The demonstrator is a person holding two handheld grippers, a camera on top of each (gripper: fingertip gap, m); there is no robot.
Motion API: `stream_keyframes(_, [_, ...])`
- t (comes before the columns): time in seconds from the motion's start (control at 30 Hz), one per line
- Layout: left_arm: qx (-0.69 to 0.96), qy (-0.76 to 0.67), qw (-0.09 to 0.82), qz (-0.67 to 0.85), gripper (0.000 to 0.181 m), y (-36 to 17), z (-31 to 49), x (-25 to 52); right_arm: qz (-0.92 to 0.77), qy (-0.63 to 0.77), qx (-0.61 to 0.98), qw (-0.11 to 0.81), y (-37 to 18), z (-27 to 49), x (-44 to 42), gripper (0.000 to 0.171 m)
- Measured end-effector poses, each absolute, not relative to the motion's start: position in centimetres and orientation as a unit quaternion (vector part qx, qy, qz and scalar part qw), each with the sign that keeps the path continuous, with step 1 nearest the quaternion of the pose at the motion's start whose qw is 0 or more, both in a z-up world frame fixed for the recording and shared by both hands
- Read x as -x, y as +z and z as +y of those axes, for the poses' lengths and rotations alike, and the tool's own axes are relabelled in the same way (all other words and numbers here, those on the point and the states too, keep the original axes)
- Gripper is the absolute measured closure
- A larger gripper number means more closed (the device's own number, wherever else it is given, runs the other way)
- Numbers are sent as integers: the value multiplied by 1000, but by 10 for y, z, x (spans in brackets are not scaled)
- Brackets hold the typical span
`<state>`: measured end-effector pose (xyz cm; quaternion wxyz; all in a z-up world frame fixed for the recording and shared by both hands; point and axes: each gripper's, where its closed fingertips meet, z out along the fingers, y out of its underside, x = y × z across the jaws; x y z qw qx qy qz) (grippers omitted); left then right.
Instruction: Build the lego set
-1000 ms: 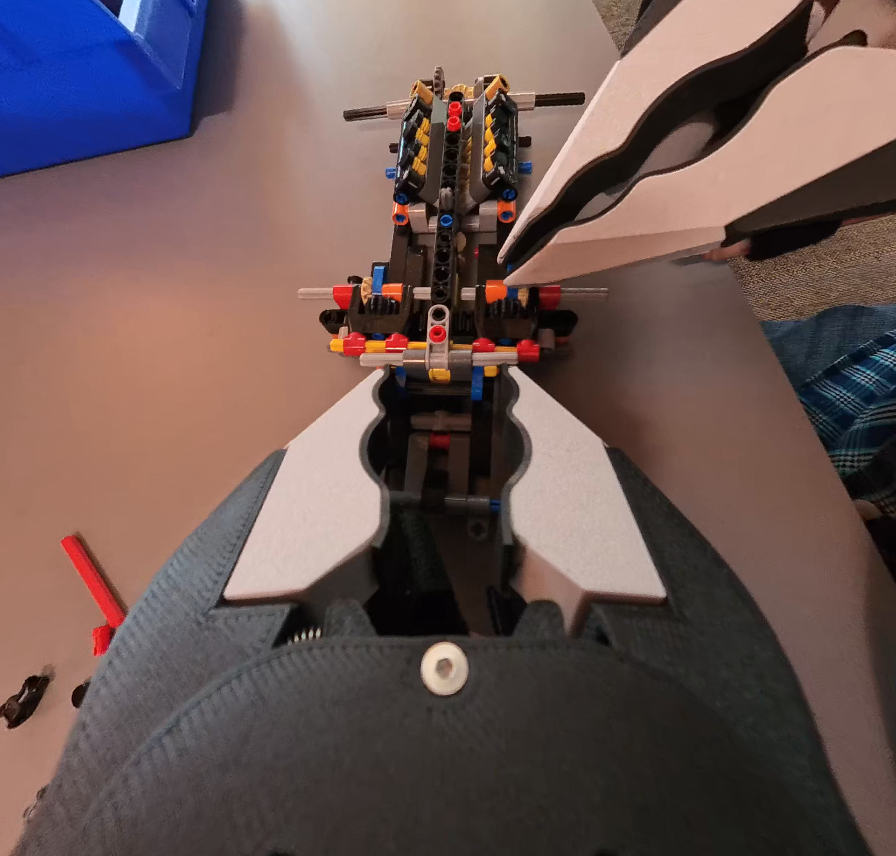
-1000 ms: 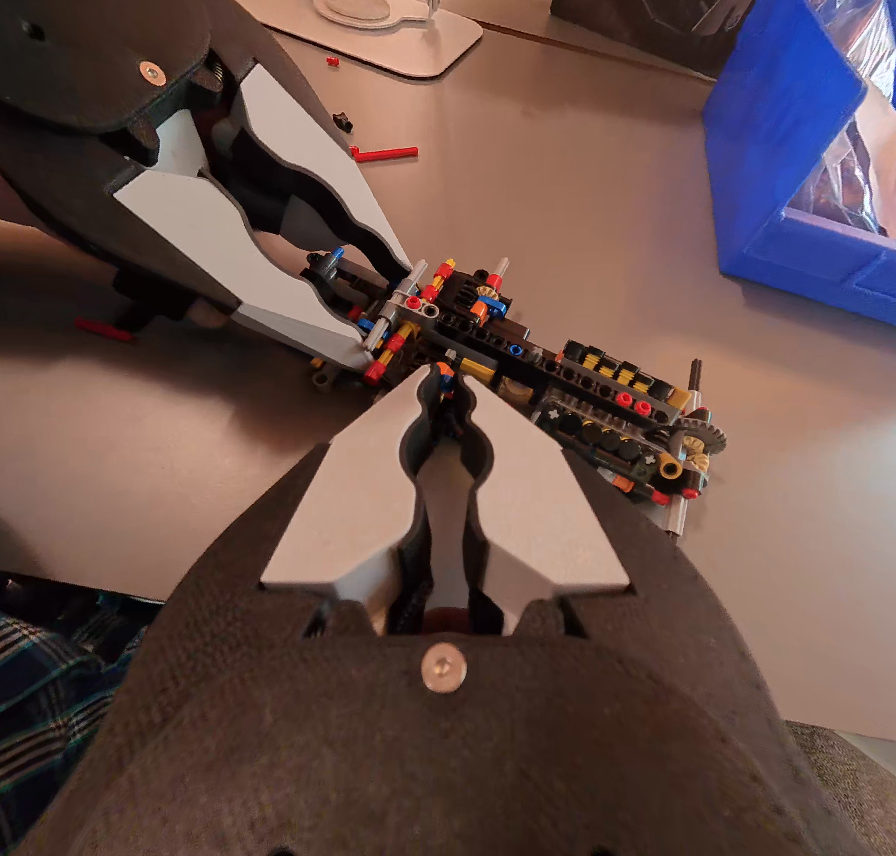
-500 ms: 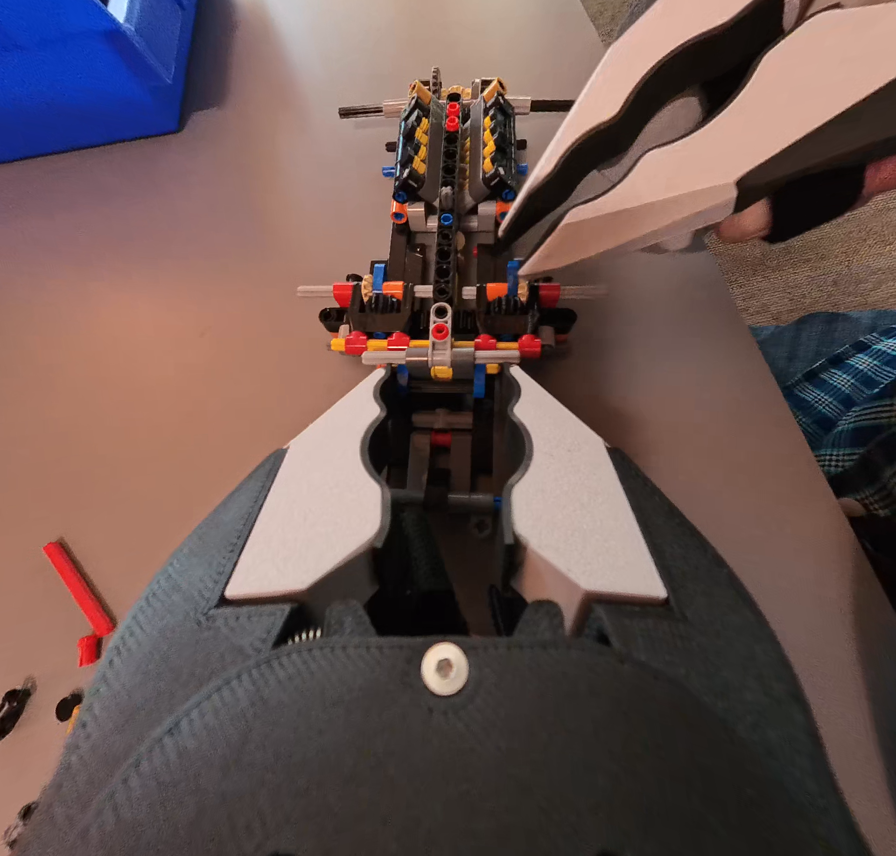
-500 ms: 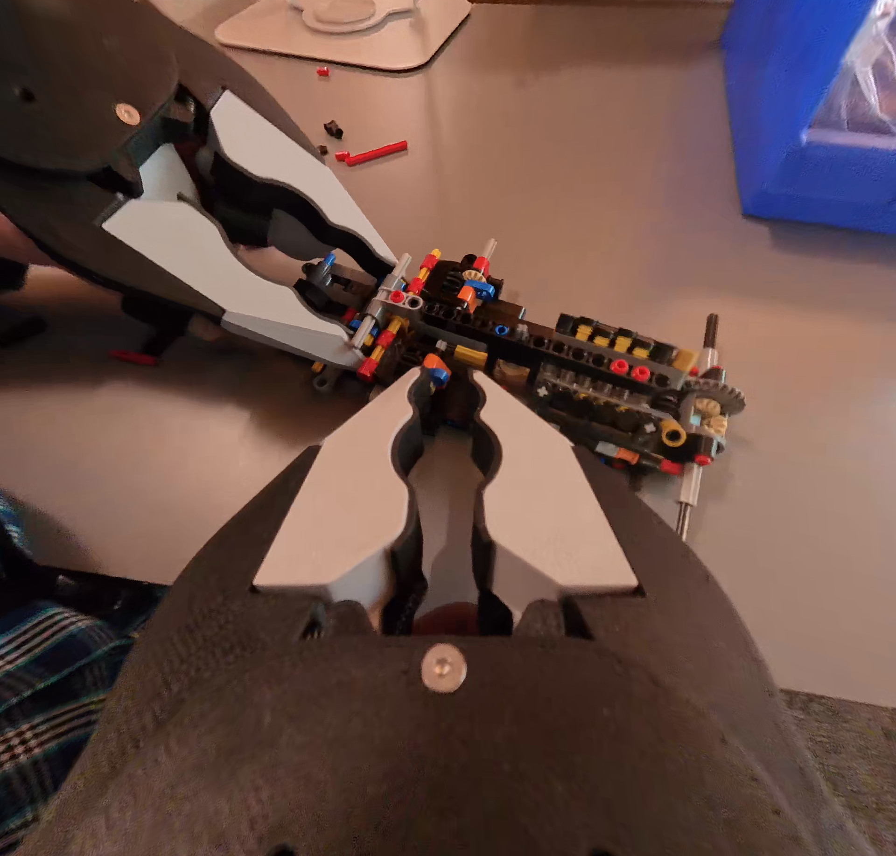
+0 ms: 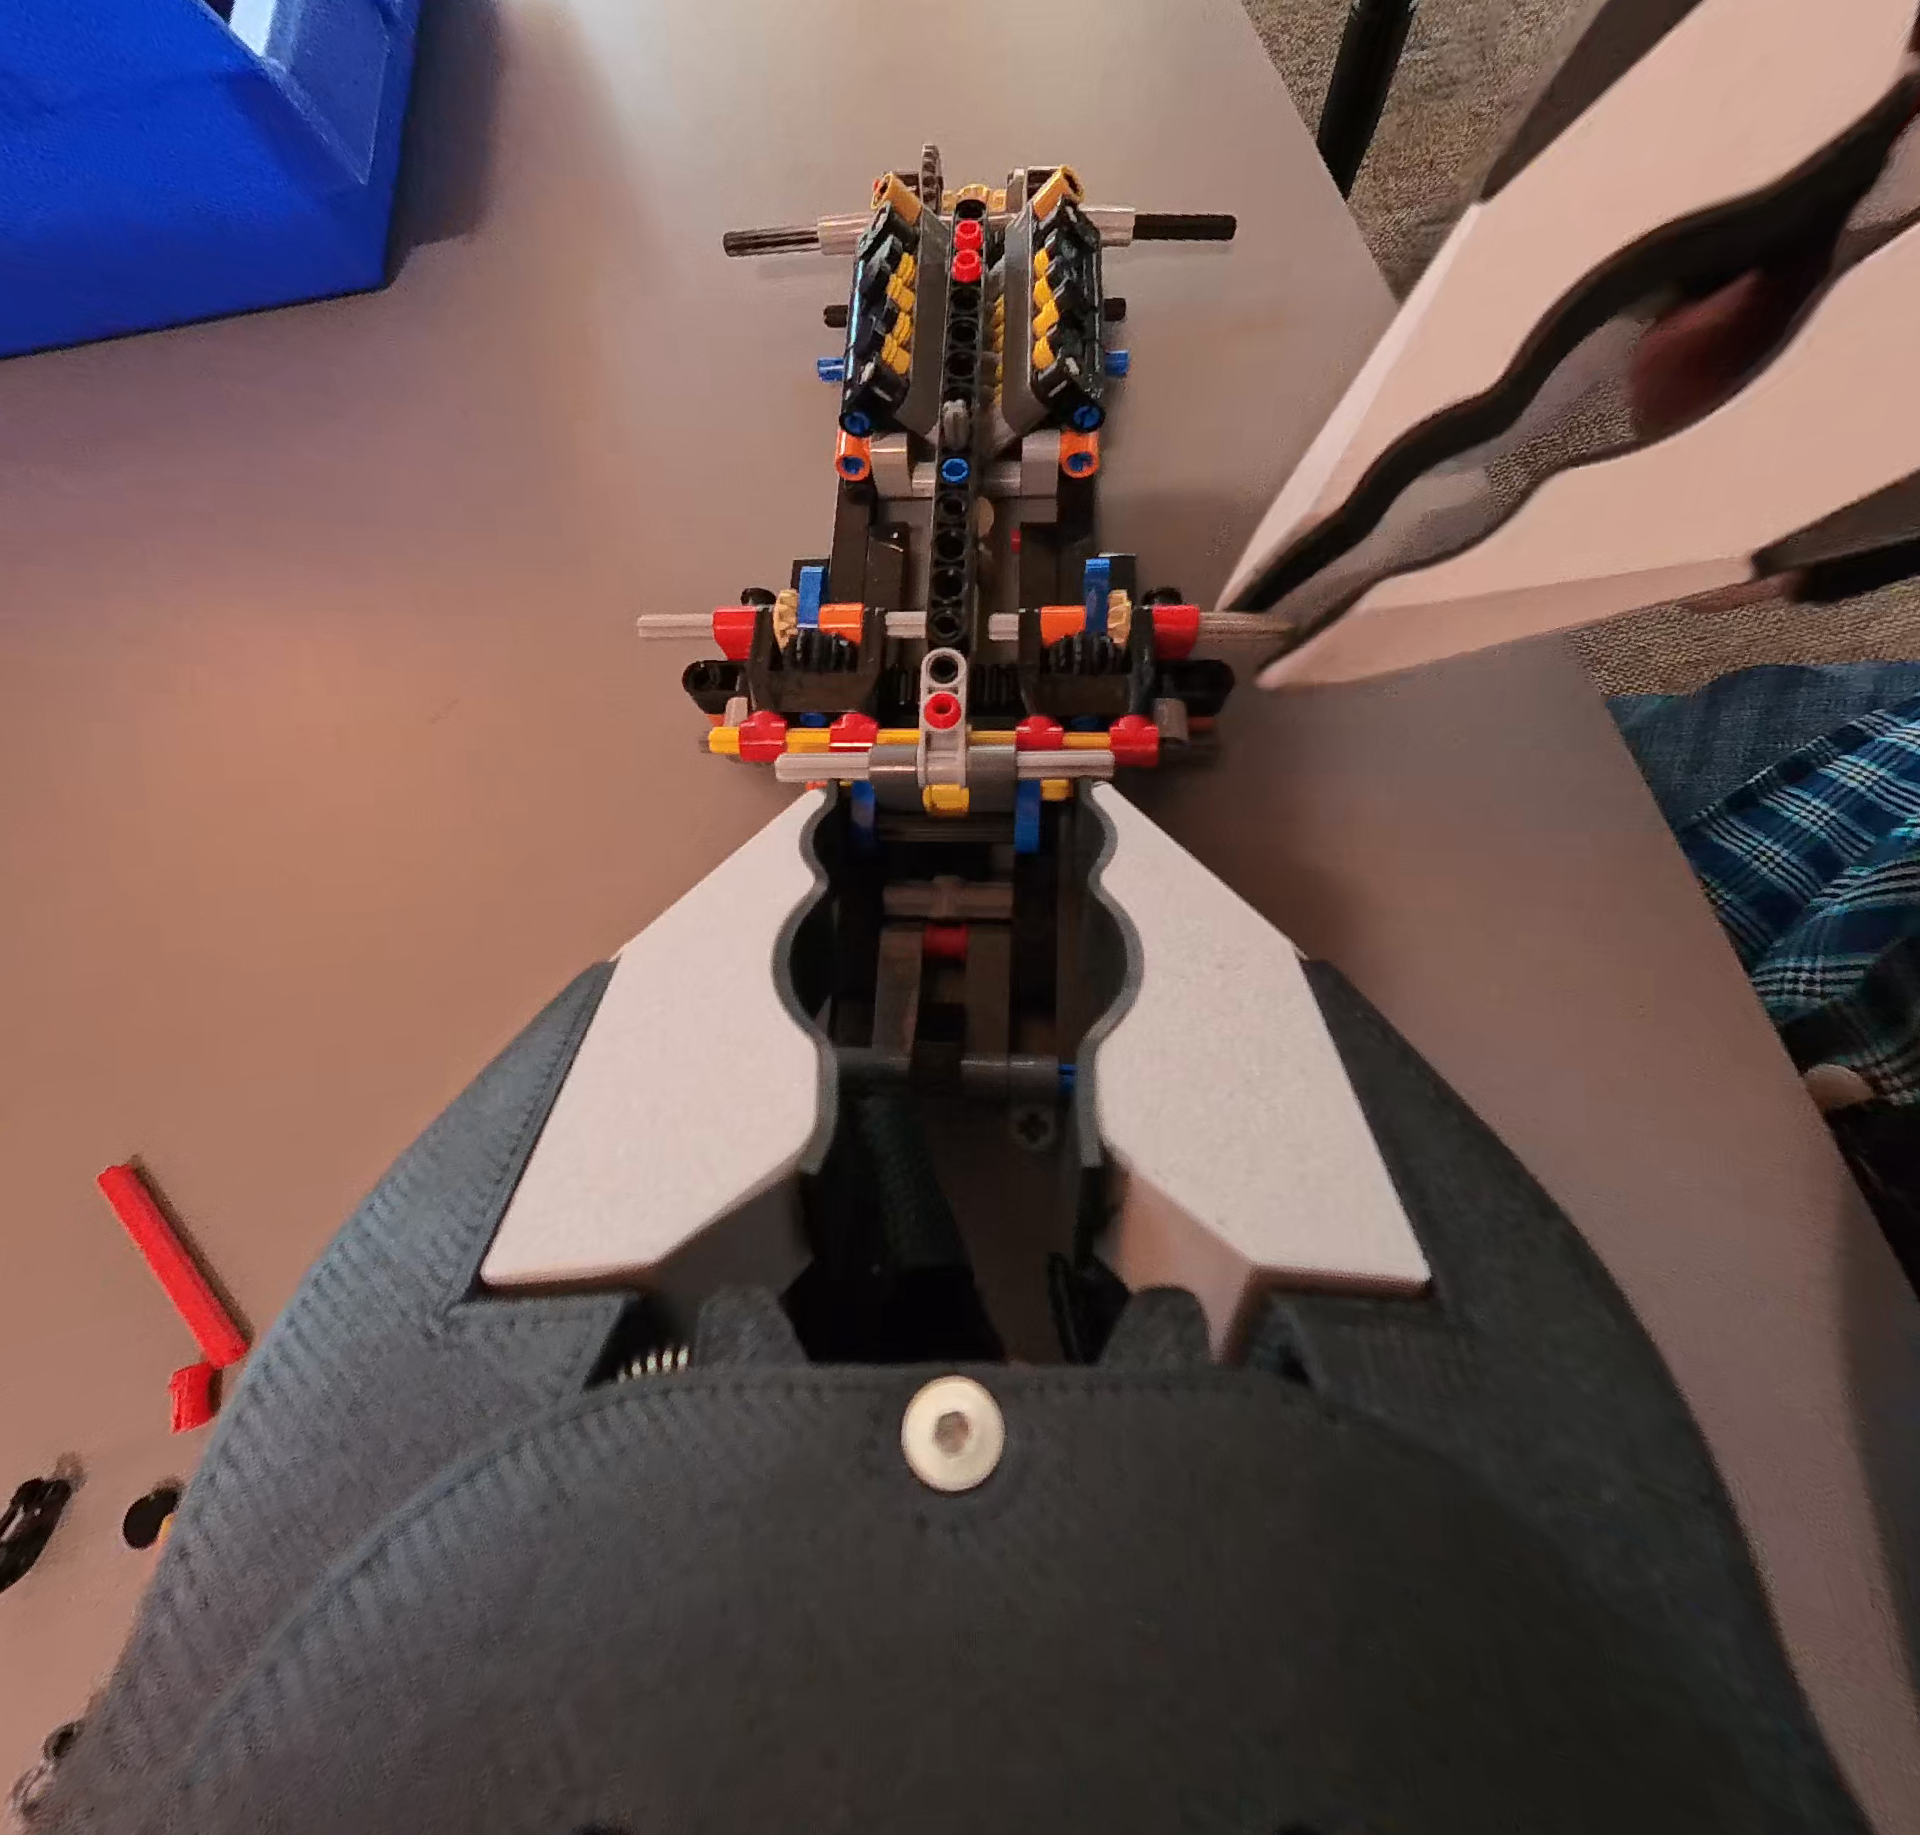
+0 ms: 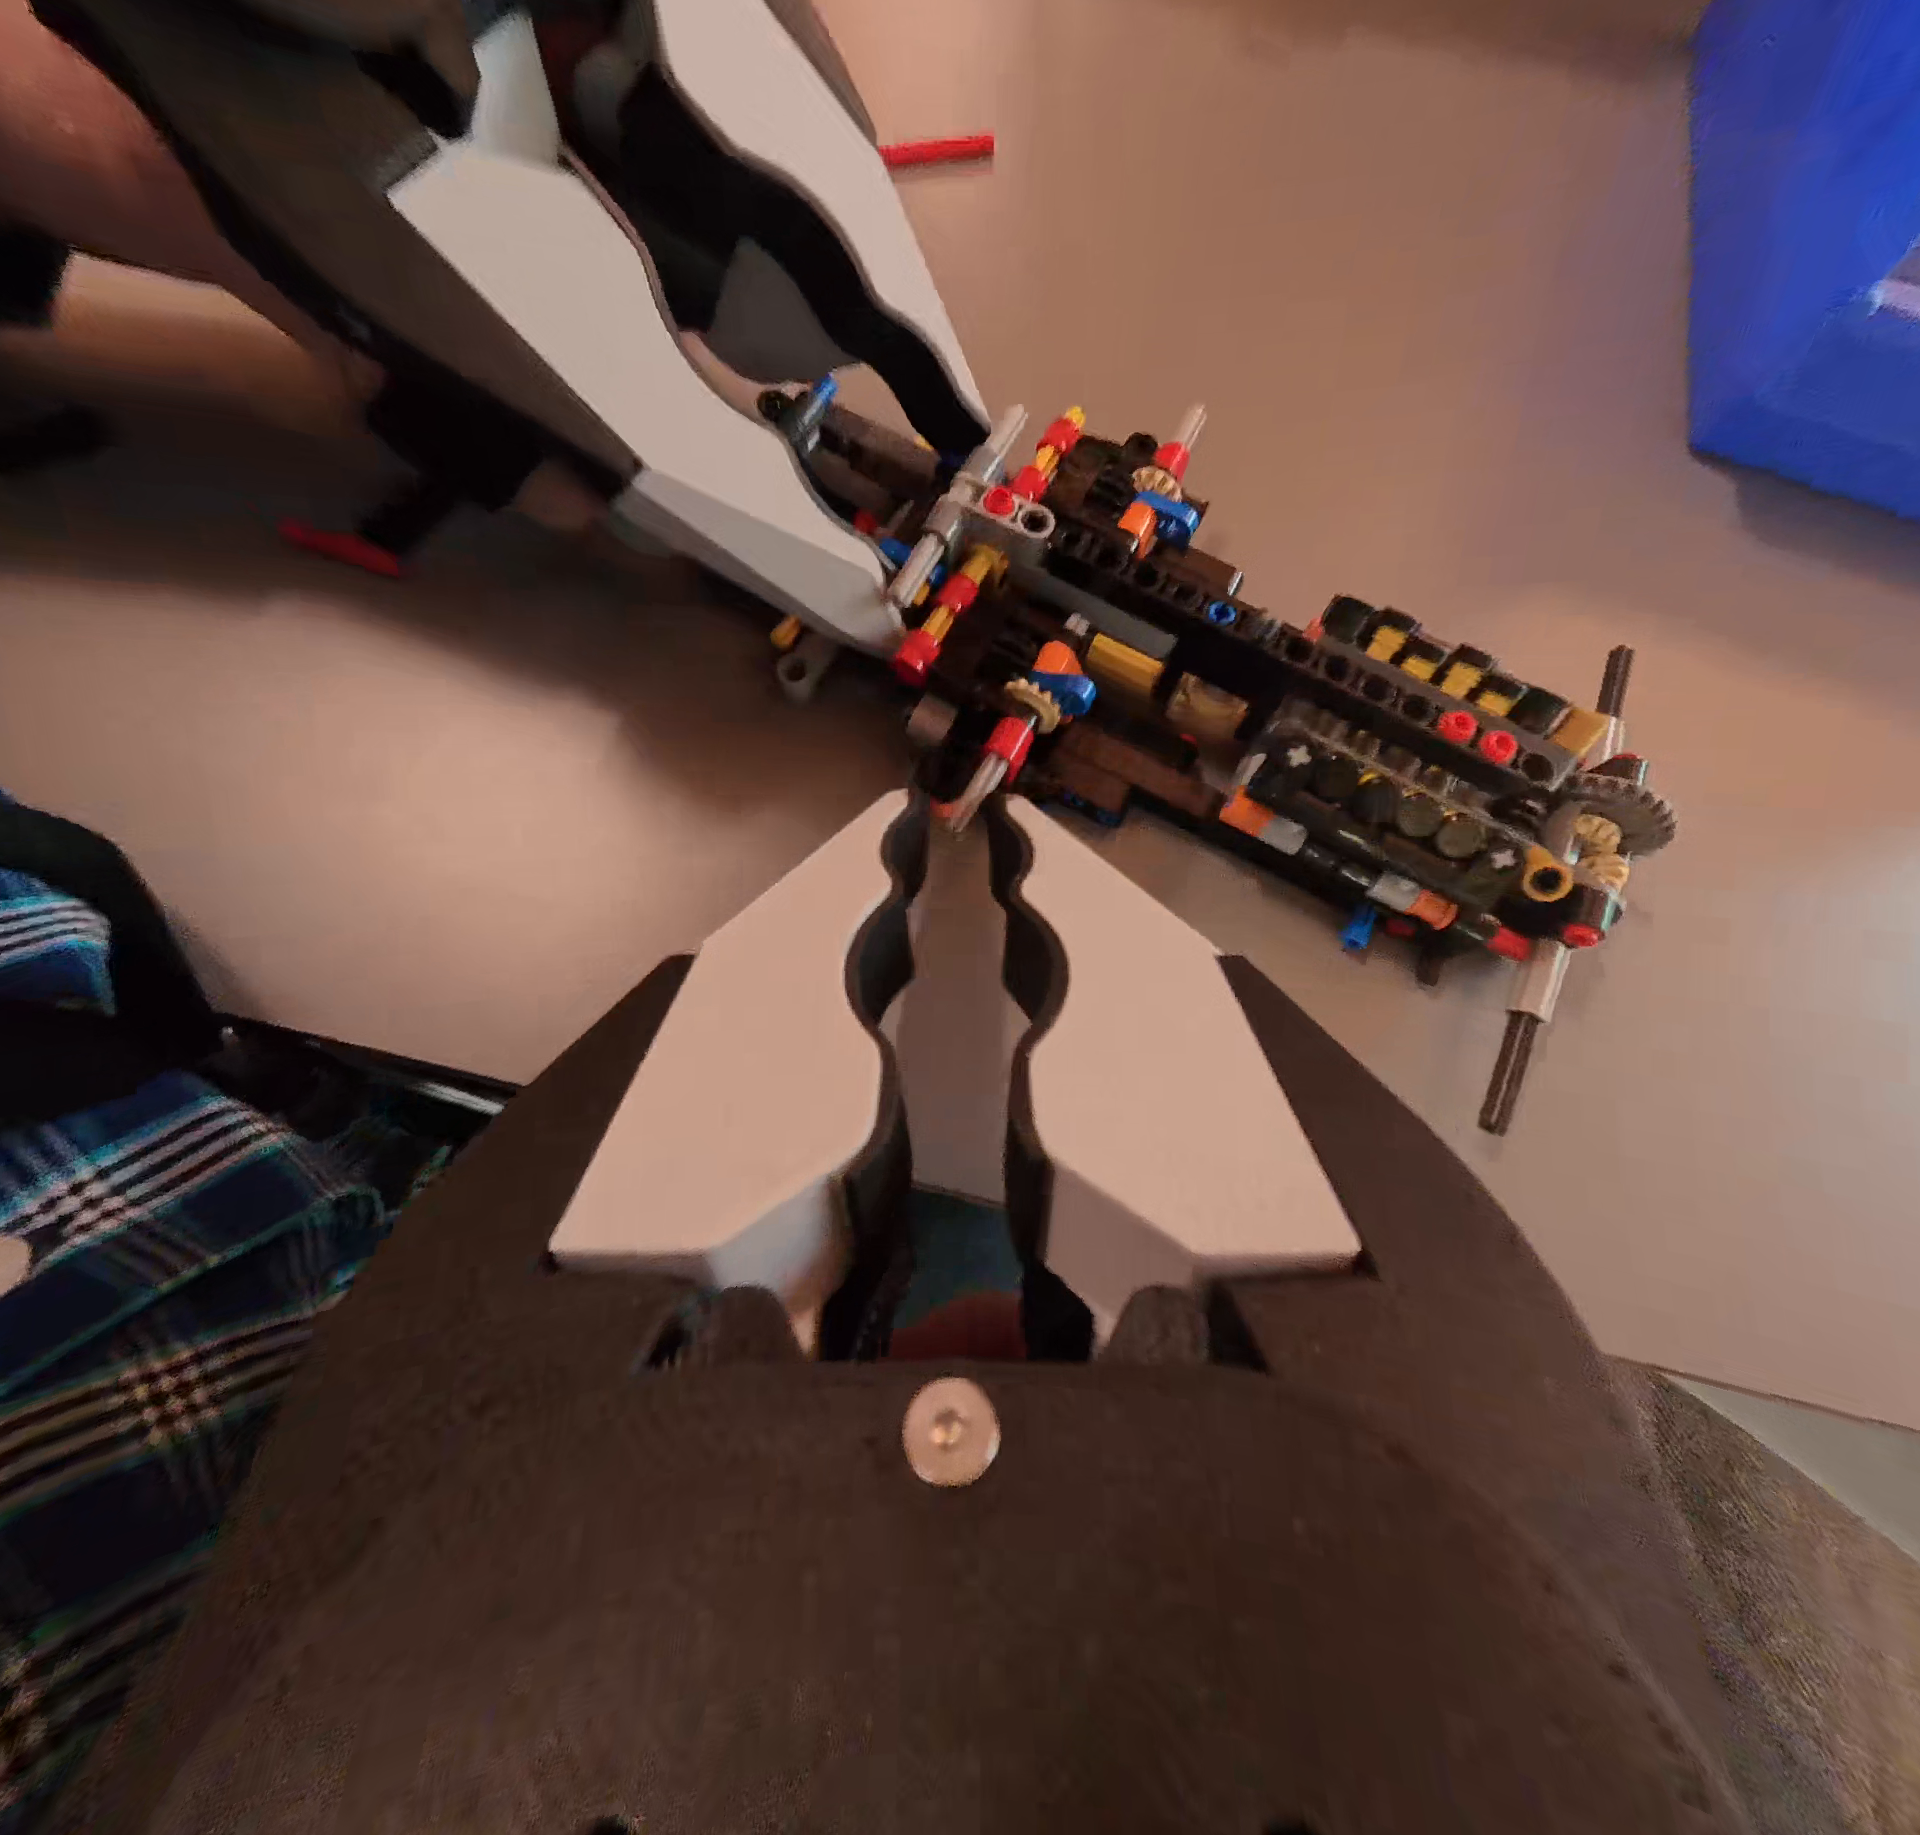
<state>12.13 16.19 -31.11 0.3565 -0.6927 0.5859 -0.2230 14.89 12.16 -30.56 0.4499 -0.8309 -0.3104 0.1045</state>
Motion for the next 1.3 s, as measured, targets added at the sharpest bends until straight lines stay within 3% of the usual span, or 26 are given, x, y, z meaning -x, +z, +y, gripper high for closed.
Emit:
stream_keyframes(0.13, [693, -222, 357, 585, 139, -311, 162, -121, -287, 117, 839, 448, -308, 123, -150, 169])
stream_keyframes(0.37, [695, -223, 357, 583, 139, -311, 163, -121, -118, 307, 846, 420, -305, 124, -149, 170])
stream_keyframes(0.57, [697, -225, 356, 581, 138, -311, 164, -121, -63, 362, 835, 409, -302, 125, -148, 170])
stream_keyframes(1.1, [700, -228, 354, 577, 138, -311, 165, -120, -375, -31, 790, 483, -305, 130, -155, 170])
stream_keyframes(1.3, [701, -229, 354, 575, 138, -311, 165, -120, -201, 208, 842, 456, -304, 130, -152, 170])
